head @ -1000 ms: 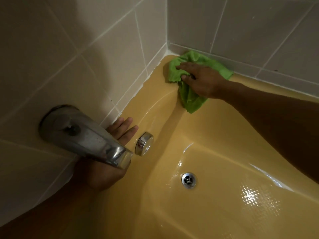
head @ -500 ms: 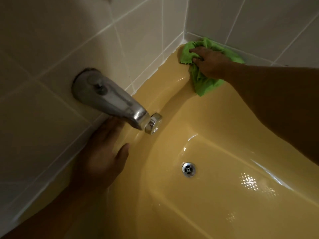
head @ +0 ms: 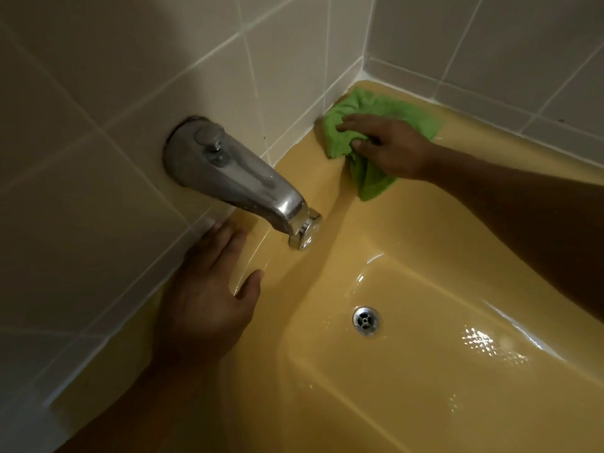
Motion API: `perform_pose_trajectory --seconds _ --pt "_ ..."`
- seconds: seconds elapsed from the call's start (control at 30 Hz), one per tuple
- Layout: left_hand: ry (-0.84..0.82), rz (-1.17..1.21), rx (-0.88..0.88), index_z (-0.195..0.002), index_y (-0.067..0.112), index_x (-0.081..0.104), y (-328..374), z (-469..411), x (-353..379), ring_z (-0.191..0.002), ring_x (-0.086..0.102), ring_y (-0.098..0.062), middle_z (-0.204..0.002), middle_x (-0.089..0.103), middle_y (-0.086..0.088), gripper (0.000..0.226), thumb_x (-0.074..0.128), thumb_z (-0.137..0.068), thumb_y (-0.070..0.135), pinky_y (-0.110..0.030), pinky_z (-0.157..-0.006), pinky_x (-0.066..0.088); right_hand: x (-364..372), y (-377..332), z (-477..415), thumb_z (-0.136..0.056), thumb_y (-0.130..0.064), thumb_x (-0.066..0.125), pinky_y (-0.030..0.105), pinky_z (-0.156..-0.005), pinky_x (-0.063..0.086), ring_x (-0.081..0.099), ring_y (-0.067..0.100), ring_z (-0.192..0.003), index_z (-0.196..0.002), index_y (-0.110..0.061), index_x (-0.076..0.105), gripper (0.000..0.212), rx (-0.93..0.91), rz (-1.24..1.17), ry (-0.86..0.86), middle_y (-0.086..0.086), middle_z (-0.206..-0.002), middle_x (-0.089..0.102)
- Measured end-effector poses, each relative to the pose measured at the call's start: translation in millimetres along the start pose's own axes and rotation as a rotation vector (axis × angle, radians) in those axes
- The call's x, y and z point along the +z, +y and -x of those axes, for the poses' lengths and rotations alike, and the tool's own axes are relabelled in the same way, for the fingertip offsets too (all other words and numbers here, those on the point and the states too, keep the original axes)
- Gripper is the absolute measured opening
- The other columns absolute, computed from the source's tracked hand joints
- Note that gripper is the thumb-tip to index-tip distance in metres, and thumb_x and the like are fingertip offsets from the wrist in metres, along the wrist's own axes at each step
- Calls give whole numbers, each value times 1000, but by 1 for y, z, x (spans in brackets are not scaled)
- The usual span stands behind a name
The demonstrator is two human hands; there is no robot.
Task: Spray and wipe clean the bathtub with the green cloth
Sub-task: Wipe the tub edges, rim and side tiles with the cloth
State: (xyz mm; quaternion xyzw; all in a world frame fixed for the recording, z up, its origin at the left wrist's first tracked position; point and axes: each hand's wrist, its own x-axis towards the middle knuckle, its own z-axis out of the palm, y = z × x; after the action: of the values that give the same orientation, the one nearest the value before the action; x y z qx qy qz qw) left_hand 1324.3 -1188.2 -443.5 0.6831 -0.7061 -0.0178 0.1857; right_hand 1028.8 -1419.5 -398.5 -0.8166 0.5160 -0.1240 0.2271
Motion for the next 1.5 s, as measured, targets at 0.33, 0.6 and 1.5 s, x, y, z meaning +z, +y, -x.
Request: perform_pose_trajectory --seconds 0.33,0.6,1.5 --pt "103 -34 171 -149 5 53 -6 -2 7 -148 43 -29 -154 51 -14 61 61 -98 38 -53 -112 45 -22 15 -43 -110 -37 38 37 -113 33 46 32 -137 -150 -26 46 43 309 -78 152 10 -150 50" --pt "34 21 129 -152 8 50 -4 -5 6 -150 39 -27 -158 47 -12 64 57 -97 40 -52 -117 41 5 1 -65 -107 -49 34 50 -125 11 23 20 -154 -154 -34 41 50 256 70 136 -5 -166 30" --pt "-74 97 115 -149 25 55 -36 72 -38 -155 29 -12 -164 39 8 64 52 -95 58 -51 -127 22 48 -69 39 -108 -28 48 22 -114 21 36 16 -146 -146 -25 55 39 29 -148 92 -4 -157 46"
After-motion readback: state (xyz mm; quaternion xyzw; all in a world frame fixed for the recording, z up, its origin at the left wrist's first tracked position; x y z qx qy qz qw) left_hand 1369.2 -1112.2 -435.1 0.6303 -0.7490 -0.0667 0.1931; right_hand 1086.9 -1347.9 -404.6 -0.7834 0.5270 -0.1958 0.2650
